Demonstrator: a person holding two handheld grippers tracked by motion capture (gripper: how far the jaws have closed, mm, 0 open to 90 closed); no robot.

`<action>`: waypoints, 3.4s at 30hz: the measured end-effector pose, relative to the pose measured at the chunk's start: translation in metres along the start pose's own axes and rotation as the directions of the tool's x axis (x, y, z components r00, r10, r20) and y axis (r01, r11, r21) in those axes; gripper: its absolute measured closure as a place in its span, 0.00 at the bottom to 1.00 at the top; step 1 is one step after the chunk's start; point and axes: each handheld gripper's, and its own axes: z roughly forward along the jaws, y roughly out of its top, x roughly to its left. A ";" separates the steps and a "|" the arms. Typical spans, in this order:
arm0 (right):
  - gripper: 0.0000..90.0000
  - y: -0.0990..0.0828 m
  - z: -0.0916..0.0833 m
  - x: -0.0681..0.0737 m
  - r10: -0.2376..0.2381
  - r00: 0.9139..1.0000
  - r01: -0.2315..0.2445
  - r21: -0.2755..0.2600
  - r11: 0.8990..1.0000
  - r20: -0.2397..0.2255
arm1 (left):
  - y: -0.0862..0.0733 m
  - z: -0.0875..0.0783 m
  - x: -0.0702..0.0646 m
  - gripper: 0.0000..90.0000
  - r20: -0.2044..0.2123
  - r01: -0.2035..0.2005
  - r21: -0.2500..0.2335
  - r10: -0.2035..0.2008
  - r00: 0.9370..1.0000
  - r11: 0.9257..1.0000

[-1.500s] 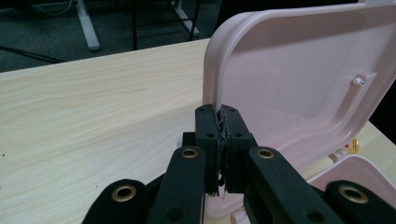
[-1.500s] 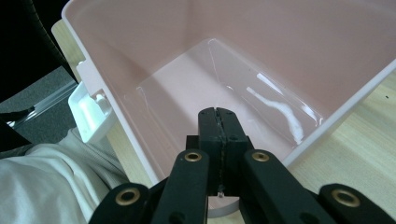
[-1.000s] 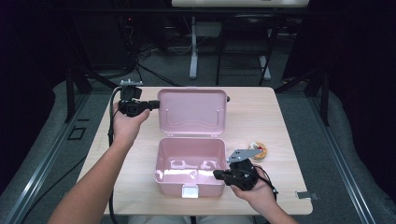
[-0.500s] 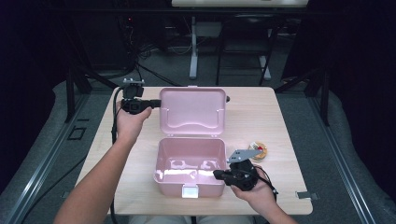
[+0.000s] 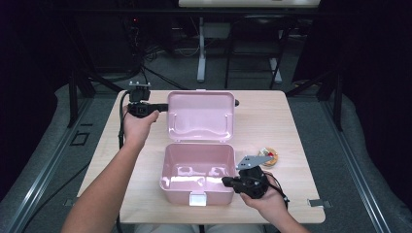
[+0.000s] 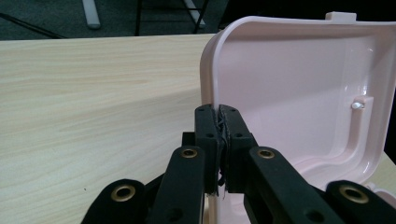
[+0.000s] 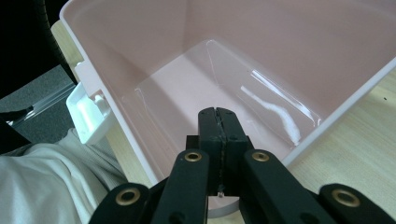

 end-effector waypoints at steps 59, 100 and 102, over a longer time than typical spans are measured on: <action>1.00 -0.004 -0.001 -0.002 0.023 1.000 -0.024 -0.037 0.999 -0.010 | -0.019 0.017 0.016 0.94 -0.050 -0.008 0.063 0.011 0.999 0.998; 0.73 0.022 -0.012 0.010 0.014 1.000 -0.014 -0.029 0.999 0.002 | -0.124 -0.057 -0.039 0.71 0.253 -0.290 0.033 0.272 0.928 0.956; 0.71 0.024 -0.014 0.008 0.006 1.000 -0.006 -0.035 0.999 0.012 | -0.128 -0.057 -0.041 0.70 0.253 -0.309 0.047 0.288 0.924 0.950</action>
